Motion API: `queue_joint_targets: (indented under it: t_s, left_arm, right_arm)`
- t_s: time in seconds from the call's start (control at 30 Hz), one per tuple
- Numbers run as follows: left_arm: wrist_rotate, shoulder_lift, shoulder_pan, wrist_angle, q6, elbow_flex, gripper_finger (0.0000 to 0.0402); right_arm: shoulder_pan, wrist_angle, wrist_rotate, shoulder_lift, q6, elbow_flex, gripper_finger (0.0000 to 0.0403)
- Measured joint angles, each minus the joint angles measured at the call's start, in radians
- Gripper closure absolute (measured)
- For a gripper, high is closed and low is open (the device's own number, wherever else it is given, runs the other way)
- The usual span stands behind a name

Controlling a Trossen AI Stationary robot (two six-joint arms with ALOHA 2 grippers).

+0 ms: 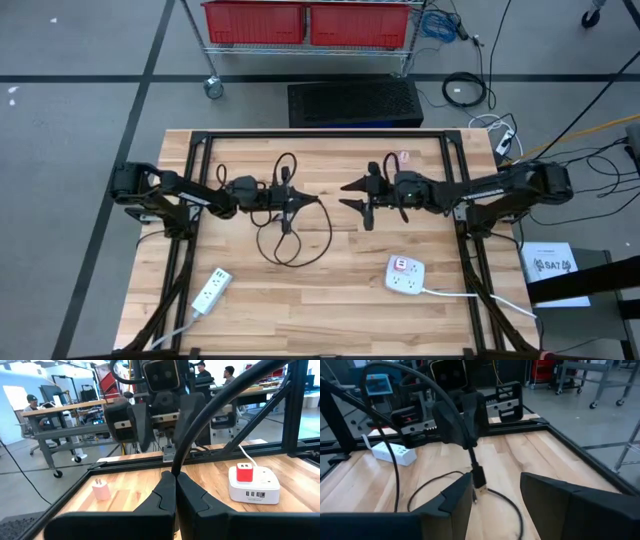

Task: Insert USB
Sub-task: Insert the top black USB cable into the red charger adapter

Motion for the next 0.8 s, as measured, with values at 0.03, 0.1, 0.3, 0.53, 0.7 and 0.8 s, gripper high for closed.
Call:
queue_joint_targets:
  t_s: [0.03, 0.1, 0.3, 0.53, 0.7, 0.8]
  left_arm:
    - [0.000, 0.000, 0.000, 0.000, -0.009, 0.000, 0.0401]
    - [-0.013, 0.000, -0.001, 0.002, -0.012, 0.000, 0.0401]
    - [-0.137, 0.000, -0.032, 0.006, -0.013, 0.008, 0.0401]
    - [-0.158, 0.000, -0.066, 0.002, -0.006, 0.047, 0.0401]
    - [-0.158, 0.000, -0.069, 0.000, -0.004, 0.051, 0.0401]
    - [-0.159, 0.000, -0.069, -0.002, -0.004, 0.051, 0.0401]
  right_arm:
    - [0.005, 0.005, 0.001, 0.017, 0.012, 0.005, 0.0243]
    - [0.022, 0.008, 0.035, 0.055, 0.027, 0.028, 0.0243]
    - [0.115, 0.010, 0.300, 0.168, -0.018, 0.116, 0.0243]
    - [0.164, 0.016, 0.477, 0.273, -0.091, 0.224, 0.0243]
    - [0.165, 0.017, 0.479, 0.315, -0.107, 0.274, 0.0243]
    - [0.165, 0.016, 0.483, 0.323, -0.104, 0.279, 0.0256]
